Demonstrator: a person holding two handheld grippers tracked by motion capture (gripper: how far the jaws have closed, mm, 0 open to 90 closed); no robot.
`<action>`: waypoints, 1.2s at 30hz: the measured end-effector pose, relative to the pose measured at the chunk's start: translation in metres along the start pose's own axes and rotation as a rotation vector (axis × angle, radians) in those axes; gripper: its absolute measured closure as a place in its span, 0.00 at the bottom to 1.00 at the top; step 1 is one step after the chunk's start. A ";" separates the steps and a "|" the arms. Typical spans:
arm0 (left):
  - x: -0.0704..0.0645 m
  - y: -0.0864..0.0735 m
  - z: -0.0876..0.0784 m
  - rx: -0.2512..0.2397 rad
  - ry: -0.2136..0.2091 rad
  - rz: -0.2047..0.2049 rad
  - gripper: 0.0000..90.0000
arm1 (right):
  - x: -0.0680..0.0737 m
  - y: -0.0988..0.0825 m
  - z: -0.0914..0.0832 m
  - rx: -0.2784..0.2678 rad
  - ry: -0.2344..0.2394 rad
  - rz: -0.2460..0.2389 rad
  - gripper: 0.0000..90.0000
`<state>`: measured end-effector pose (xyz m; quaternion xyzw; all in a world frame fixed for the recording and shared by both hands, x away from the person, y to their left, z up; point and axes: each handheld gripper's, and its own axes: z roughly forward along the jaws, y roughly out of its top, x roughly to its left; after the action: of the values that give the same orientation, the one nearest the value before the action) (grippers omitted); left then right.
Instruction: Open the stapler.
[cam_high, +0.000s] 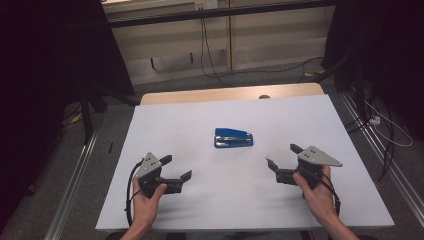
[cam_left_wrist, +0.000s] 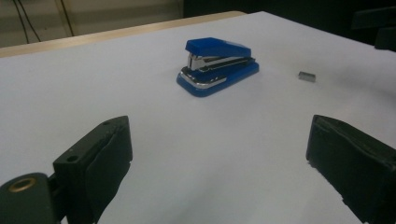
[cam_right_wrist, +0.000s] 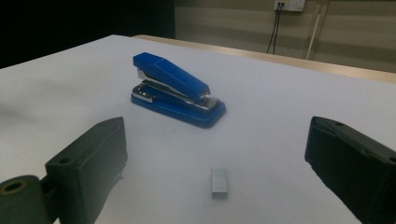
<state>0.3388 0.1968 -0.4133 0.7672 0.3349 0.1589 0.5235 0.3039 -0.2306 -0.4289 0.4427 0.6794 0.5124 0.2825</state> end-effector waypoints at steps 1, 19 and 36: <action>0.000 0.001 0.001 -0.008 -0.002 0.000 0.08 | 0.001 0.001 0.001 0.005 0.004 -0.007 0.06; 0.001 0.017 0.037 -0.021 -0.003 0.026 0.06 | 0.021 0.006 0.037 0.044 0.115 -0.025 0.04; 0.001 0.034 0.073 -0.033 -0.025 0.043 0.04 | 0.025 0.019 0.060 0.022 0.158 -0.025 0.17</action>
<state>0.3950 0.1386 -0.4115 0.7676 0.3090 0.1662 0.5364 0.3491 -0.1798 -0.4282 0.3954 0.7107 0.5348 0.2294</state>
